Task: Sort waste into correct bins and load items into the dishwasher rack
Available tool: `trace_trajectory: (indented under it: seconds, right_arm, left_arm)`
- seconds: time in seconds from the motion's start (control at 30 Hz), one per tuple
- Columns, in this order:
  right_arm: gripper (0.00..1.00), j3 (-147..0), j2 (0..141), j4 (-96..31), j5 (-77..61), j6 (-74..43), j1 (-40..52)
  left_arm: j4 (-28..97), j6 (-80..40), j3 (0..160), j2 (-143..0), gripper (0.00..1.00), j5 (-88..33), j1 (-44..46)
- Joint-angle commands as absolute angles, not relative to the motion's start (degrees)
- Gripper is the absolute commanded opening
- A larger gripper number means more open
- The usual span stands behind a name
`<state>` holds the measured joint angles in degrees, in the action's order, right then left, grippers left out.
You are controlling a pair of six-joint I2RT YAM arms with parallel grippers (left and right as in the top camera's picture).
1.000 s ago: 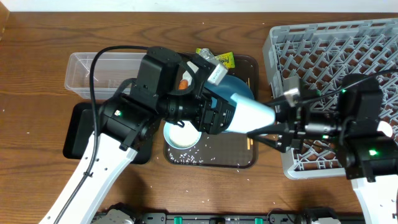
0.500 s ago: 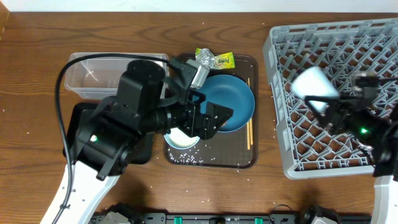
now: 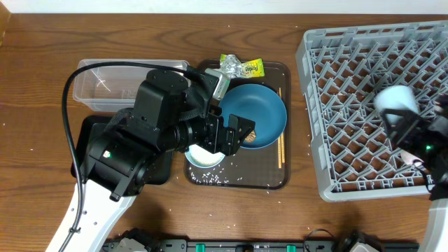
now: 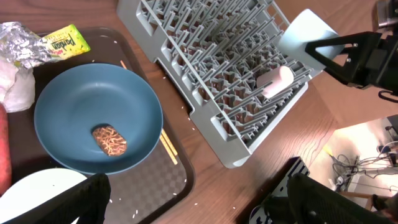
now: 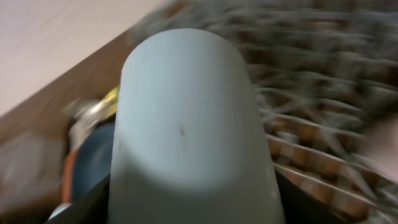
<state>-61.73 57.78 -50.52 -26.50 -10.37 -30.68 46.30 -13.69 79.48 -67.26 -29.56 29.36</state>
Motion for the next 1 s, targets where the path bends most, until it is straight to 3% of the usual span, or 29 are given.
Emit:
trace_trajectory:
  seconds: [0.0, 0.43, 0.97]
  right_arm:
    - [0.47, -62.15, 58.33, -50.54, -13.28, -19.0, -34.81]
    - [0.48, -62.15, 68.77, -46.28, -6.7, -34.33, -51.7]
    - [0.52, -62.15, 84.55, -35.16, -20.91, -40.29, -55.2]
  left_arm:
    - [46.39, -13.15, 79.85, -66.98, 0.91, -28.86, 29.45]
    - [47.57, -12.53, 79.83, -66.98, 0.92, -28.91, 29.45]
    - [47.94, -10.98, 79.83, -67.16, 0.91, -28.84, 33.26]
